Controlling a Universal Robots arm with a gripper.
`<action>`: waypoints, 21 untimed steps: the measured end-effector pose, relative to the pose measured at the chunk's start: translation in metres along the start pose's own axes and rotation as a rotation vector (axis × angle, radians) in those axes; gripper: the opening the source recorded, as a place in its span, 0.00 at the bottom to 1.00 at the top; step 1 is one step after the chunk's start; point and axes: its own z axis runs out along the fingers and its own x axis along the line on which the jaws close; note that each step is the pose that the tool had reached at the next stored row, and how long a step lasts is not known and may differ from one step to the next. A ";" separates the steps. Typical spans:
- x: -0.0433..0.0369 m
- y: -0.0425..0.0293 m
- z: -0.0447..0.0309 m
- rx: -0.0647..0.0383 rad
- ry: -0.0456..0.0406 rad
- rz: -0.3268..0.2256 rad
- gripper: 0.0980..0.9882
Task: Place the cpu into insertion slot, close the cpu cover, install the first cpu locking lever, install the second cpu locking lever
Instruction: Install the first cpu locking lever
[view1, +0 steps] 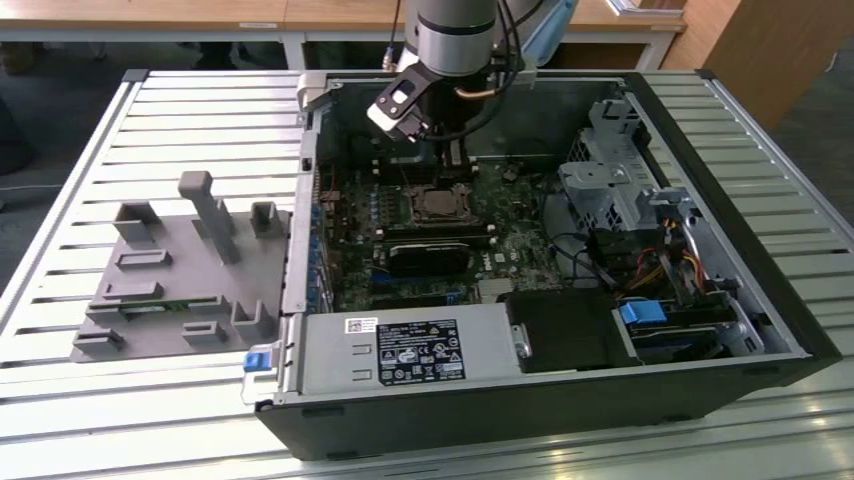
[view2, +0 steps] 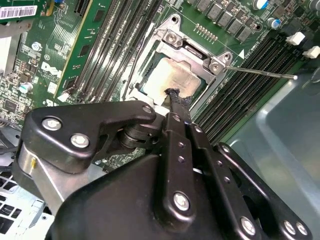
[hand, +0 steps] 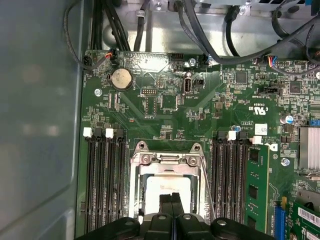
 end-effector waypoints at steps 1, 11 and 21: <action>0.0000 0.0000 -0.0010 0.000 -0.0001 0.000 0.01; -0.0002 0.0007 -0.0206 0.000 -0.0021 0.000 0.01; 0.0000 0.0011 -0.0334 -0.001 -0.0039 -0.065 0.01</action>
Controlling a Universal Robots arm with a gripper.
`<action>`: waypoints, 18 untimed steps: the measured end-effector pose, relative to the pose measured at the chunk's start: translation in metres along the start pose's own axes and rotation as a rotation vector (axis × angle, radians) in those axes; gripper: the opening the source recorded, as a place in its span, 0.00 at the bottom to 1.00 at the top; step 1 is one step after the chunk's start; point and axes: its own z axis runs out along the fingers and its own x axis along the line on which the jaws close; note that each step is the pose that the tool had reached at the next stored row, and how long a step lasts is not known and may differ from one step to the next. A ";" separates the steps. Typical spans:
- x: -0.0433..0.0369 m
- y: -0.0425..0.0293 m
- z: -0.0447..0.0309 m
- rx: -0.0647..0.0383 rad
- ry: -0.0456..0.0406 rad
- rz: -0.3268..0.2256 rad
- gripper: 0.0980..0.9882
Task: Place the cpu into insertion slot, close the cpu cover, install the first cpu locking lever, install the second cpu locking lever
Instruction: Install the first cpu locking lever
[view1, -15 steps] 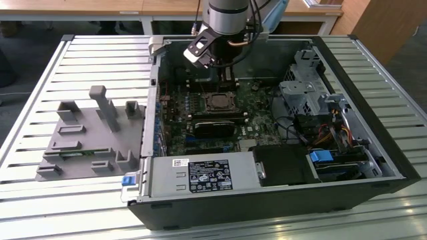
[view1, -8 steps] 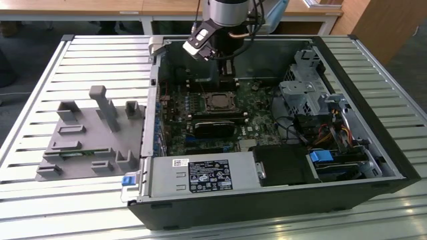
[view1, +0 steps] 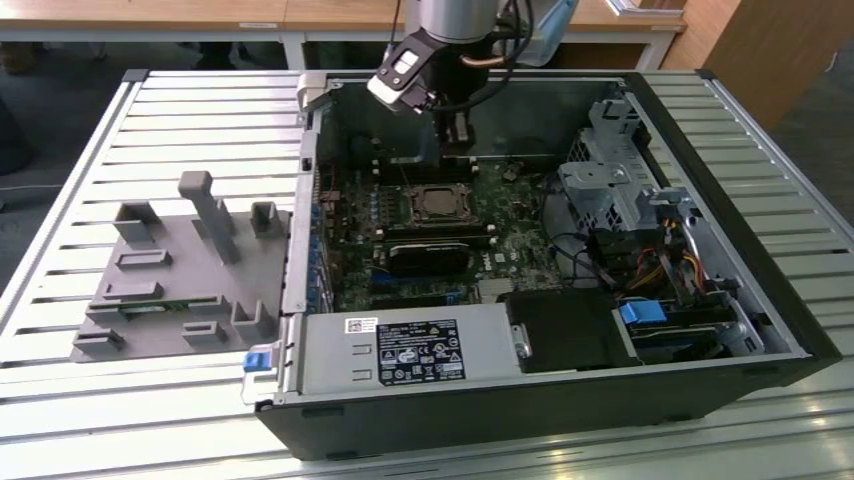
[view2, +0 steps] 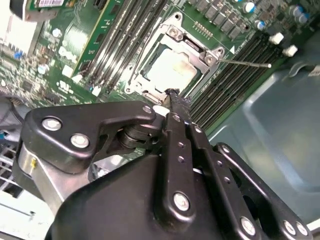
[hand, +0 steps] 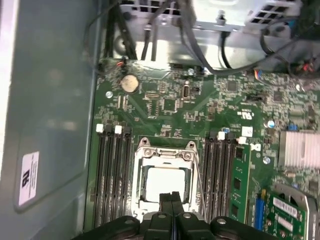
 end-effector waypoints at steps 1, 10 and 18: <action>0.0000 0.0000 0.0000 0.000 0.0006 -0.018 0.01; 0.0000 0.0000 0.0001 -0.004 0.0057 -0.181 0.01; 0.0000 0.0000 0.0001 -0.006 0.0089 -0.286 0.01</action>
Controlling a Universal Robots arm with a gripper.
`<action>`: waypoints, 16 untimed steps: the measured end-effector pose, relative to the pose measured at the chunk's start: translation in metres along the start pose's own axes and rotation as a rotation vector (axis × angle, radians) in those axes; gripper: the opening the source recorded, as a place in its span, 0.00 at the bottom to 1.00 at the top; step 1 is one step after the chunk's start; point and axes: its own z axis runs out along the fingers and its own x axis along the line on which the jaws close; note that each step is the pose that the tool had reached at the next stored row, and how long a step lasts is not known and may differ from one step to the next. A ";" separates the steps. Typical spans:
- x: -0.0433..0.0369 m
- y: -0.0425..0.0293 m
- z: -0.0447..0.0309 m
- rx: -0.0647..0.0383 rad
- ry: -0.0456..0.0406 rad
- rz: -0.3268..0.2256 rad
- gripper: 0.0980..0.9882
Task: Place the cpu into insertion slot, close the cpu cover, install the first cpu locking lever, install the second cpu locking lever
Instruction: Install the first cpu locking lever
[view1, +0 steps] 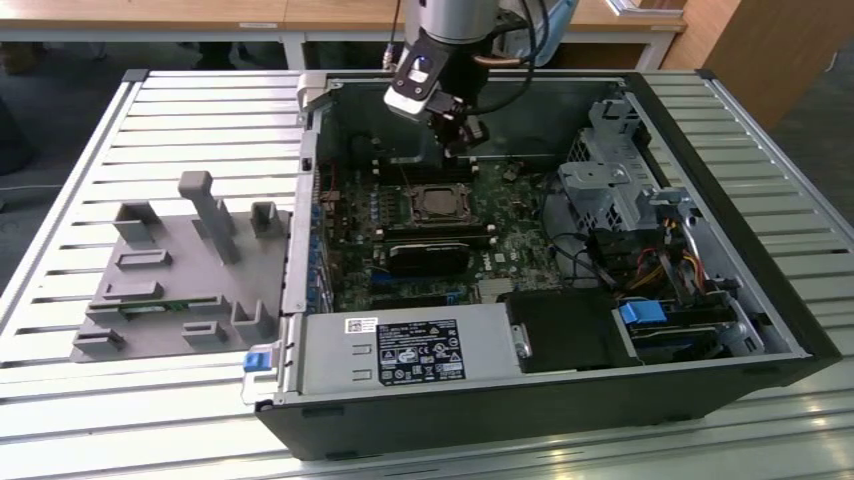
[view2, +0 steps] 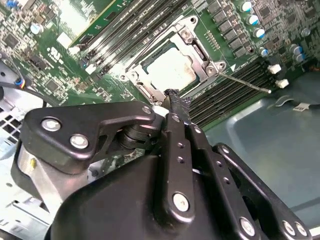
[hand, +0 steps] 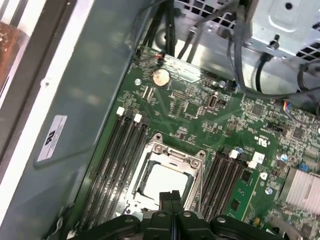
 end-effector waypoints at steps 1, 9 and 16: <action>0.0000 0.0000 0.0000 0.000 0.0003 -0.012 0.01; 0.0000 0.0000 0.0004 -0.002 0.0031 -0.114 0.01; 0.0000 0.0000 0.0009 -0.004 0.0059 -0.208 0.01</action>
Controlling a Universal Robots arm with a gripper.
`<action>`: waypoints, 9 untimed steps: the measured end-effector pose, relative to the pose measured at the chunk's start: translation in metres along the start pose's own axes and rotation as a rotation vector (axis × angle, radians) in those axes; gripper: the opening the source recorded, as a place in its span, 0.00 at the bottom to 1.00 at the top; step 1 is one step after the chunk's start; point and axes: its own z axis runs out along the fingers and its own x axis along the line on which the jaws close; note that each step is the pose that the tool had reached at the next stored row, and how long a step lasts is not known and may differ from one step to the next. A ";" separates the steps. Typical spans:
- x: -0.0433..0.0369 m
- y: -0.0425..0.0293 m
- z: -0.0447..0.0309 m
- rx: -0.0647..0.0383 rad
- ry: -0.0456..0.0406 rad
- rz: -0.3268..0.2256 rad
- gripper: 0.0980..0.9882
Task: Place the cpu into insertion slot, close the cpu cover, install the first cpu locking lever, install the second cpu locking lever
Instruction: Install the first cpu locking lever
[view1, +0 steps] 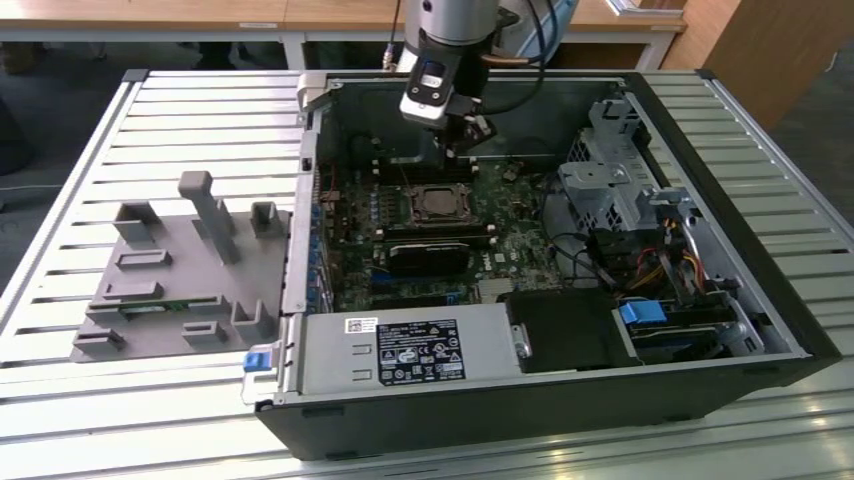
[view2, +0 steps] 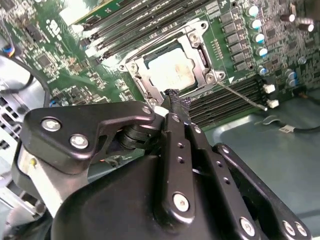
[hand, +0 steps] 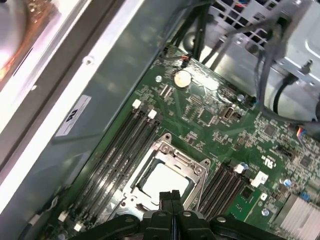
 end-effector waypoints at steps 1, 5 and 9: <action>0.0000 0.0000 0.0001 0.000 0.0005 -0.014 0.01; 0.0000 0.0000 0.0002 -0.002 0.0023 -0.075 0.01; 0.0000 0.0000 0.0003 -0.003 0.0044 -0.142 0.01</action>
